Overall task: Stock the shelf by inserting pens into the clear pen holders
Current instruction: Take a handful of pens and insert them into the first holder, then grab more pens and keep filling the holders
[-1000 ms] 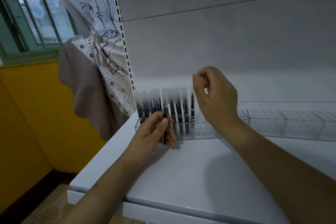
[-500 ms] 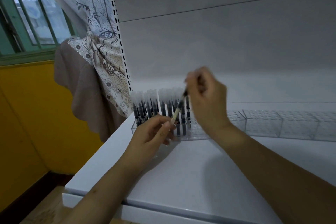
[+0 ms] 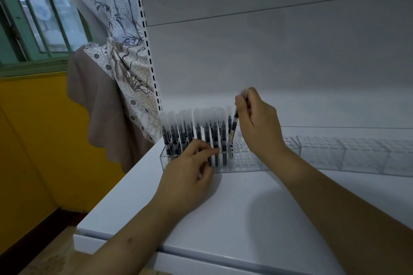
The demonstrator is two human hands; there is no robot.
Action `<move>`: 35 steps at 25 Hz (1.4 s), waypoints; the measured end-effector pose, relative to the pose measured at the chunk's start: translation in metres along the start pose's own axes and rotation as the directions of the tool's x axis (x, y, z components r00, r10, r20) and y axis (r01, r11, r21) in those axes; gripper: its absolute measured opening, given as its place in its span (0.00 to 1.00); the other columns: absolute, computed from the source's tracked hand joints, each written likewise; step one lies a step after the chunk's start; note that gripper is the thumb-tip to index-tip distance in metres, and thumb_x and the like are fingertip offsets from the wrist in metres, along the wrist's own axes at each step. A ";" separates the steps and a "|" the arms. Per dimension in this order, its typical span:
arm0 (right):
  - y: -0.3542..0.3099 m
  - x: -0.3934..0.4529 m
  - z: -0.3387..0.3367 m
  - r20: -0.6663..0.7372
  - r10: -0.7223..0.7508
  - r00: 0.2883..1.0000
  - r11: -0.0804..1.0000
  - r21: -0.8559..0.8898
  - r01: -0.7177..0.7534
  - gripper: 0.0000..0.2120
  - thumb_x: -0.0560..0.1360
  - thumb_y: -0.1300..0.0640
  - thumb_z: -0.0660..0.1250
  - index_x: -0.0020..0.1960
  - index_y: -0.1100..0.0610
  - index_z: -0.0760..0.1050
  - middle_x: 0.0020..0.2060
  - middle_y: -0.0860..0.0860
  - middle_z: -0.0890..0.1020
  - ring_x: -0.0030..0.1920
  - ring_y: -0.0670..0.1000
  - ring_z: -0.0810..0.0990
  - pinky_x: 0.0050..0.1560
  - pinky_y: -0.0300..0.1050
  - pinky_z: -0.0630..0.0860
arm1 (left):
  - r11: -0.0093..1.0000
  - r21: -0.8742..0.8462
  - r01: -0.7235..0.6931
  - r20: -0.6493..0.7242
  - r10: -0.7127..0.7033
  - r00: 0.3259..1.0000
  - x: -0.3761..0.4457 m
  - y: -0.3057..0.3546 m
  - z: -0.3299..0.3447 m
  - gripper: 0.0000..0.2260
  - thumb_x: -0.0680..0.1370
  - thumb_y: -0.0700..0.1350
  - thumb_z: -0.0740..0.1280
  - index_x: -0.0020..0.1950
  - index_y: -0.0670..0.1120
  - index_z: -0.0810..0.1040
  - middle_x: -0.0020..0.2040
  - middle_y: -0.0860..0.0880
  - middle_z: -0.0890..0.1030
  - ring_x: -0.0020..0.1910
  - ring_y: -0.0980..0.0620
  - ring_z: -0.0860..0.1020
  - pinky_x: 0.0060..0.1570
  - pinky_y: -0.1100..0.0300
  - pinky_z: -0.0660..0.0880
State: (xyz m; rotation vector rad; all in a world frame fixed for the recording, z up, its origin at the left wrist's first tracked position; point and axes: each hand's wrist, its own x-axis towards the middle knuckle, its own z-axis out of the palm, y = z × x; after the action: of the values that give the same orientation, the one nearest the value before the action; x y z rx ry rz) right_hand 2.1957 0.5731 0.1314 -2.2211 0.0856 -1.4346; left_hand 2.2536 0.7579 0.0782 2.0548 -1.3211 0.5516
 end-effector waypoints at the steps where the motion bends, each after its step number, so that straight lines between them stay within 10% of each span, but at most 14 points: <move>1: -0.001 0.000 -0.001 0.013 -0.006 1.000 1.000 0.009 0.006 0.13 0.84 0.49 0.53 0.48 0.55 0.69 0.30 0.46 0.74 0.30 0.48 0.73 0.32 0.50 0.72 | 1.000 0.023 0.002 -0.001 -0.002 1.000 0.000 0.000 0.001 0.19 0.76 0.44 0.59 0.65 0.51 0.80 0.58 0.60 0.73 0.45 0.60 0.77 0.41 0.66 0.74; 12: 0.011 0.005 0.003 0.291 0.030 0.956 0.960 -0.273 0.053 0.18 0.81 0.43 0.59 0.36 0.50 0.68 0.27 0.47 0.75 0.29 0.49 0.74 0.31 0.44 0.69 | 1.000 0.000 0.006 0.018 -0.006 1.000 0.003 0.000 -0.001 0.17 0.77 0.38 0.61 0.63 0.51 0.80 0.58 0.60 0.72 0.42 0.60 0.76 0.40 0.69 0.71; 20: 0.021 0.004 -0.006 0.300 0.113 0.947 0.832 -0.549 0.075 0.33 0.82 0.41 0.40 0.31 0.56 0.71 0.26 0.50 0.76 0.29 0.54 0.77 0.34 0.44 0.73 | 0.999 -0.038 -0.024 0.026 0.025 0.999 0.006 -0.001 -0.002 0.17 0.77 0.37 0.60 0.62 0.49 0.80 0.57 0.58 0.72 0.44 0.58 0.76 0.42 0.69 0.72; 26: 0.022 -0.019 -0.024 0.645 0.209 0.735 0.859 -0.481 0.177 0.22 0.82 0.40 0.52 0.57 0.54 0.77 0.53 0.53 0.81 0.54 0.54 0.78 0.54 0.48 0.72 | 0.997 -0.078 -0.004 0.075 0.010 0.997 0.004 -0.001 -0.007 0.18 0.77 0.34 0.61 0.64 0.47 0.79 0.58 0.58 0.72 0.47 0.62 0.75 0.48 0.77 0.68; 31: 0.010 -0.033 -0.038 0.715 0.333 0.614 0.838 -0.523 0.155 0.30 0.82 0.44 0.58 0.79 0.56 0.56 0.75 0.54 0.66 0.72 0.54 0.65 0.71 0.47 0.64 | 1.000 0.003 0.013 0.261 -0.013 0.965 0.003 0.005 -0.023 0.22 0.79 0.40 0.60 0.74 0.47 0.70 0.67 0.55 0.67 0.54 0.56 0.76 0.51 0.72 0.67; 35: -0.038 -0.034 -0.031 0.378 0.190 0.906 0.769 -0.631 0.101 0.15 0.82 0.49 0.57 0.57 0.57 0.76 0.51 0.53 0.81 0.52 0.54 0.78 0.47 0.46 0.71 | 0.989 0.128 0.069 0.236 -0.098 0.967 -0.021 0.022 -0.055 0.23 0.81 0.45 0.60 0.77 0.51 0.64 0.74 0.55 0.65 0.66 0.52 0.73 0.57 0.63 0.71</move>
State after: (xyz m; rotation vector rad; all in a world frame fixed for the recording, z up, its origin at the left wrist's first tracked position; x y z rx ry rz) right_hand 2.1453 0.6058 0.1291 -3.0160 0.5570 -0.9280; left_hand 2.2243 0.8035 0.1100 2.3238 -1.3577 0.3583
